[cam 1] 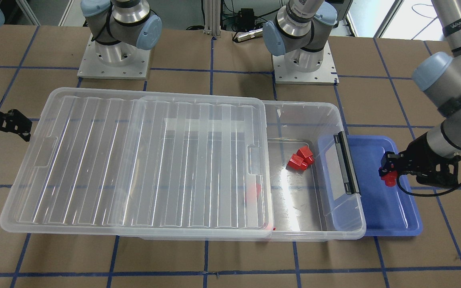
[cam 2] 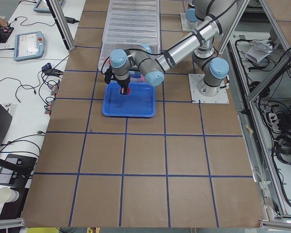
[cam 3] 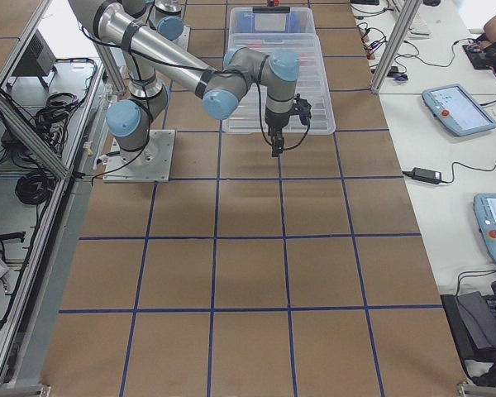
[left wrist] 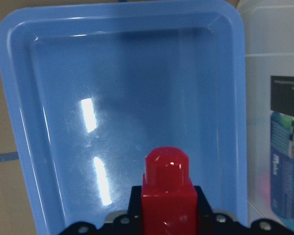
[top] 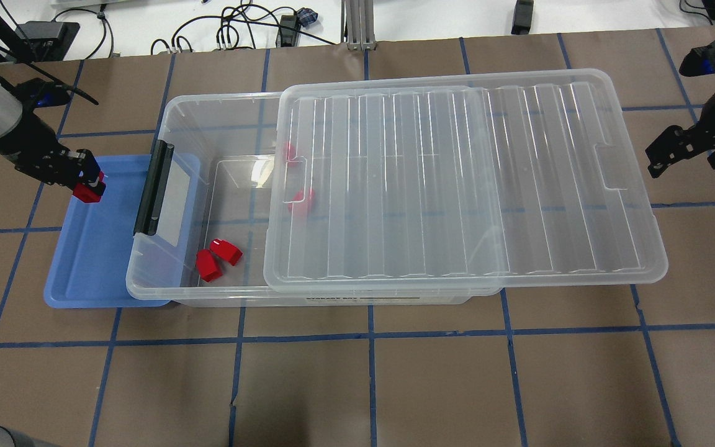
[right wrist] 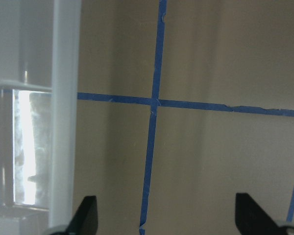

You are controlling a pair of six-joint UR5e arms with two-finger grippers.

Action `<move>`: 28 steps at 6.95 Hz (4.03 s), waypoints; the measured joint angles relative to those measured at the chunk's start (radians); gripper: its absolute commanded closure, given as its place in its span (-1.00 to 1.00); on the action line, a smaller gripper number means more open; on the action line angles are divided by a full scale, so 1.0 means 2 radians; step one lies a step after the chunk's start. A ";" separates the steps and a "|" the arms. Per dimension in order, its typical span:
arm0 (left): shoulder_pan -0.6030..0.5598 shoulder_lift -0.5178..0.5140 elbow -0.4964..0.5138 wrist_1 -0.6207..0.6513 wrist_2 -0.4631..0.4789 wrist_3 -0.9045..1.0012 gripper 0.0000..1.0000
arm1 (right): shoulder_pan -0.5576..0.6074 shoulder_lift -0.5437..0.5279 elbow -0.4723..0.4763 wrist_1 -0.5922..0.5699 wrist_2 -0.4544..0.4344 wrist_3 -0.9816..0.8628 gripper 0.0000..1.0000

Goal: Place red block in blue tray from box

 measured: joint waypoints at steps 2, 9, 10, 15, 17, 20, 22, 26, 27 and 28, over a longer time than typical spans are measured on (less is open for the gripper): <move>0.005 -0.009 -0.051 0.074 0.001 0.003 -1.00 | 0.000 0.003 0.002 0.000 0.001 0.000 -1.00; -0.066 0.062 0.122 -0.194 0.051 -0.089 -1.00 | 0.058 0.005 0.003 0.000 0.009 0.060 -1.00; -0.107 0.078 0.143 -0.225 0.060 -0.144 -1.00 | 0.080 0.004 0.003 0.000 0.009 0.092 -1.00; -0.262 0.123 0.144 -0.242 0.060 -0.370 -1.00 | 0.174 0.004 0.001 -0.004 0.010 0.167 -1.00; -0.254 0.128 0.145 -0.239 0.059 -0.352 -1.00 | 0.189 0.007 0.001 -0.013 0.010 0.167 -1.00; -0.241 0.125 0.150 -0.237 0.058 -0.293 -1.00 | 0.194 0.002 -0.025 -0.005 0.012 0.169 -1.00; -0.246 0.133 0.147 -0.231 0.057 -0.290 -1.00 | 0.211 -0.005 -0.104 0.078 0.028 0.192 -1.00; -0.249 0.140 0.137 -0.224 0.056 -0.292 -1.00 | 0.242 -0.003 -0.199 0.220 0.027 0.229 -1.00; -0.249 0.138 0.135 -0.224 0.056 -0.294 -1.00 | 0.243 -0.004 -0.199 0.223 0.026 0.230 -1.00; -0.249 0.136 0.134 -0.223 0.056 -0.295 -1.00 | 0.243 -0.004 -0.200 0.223 0.026 0.230 -1.00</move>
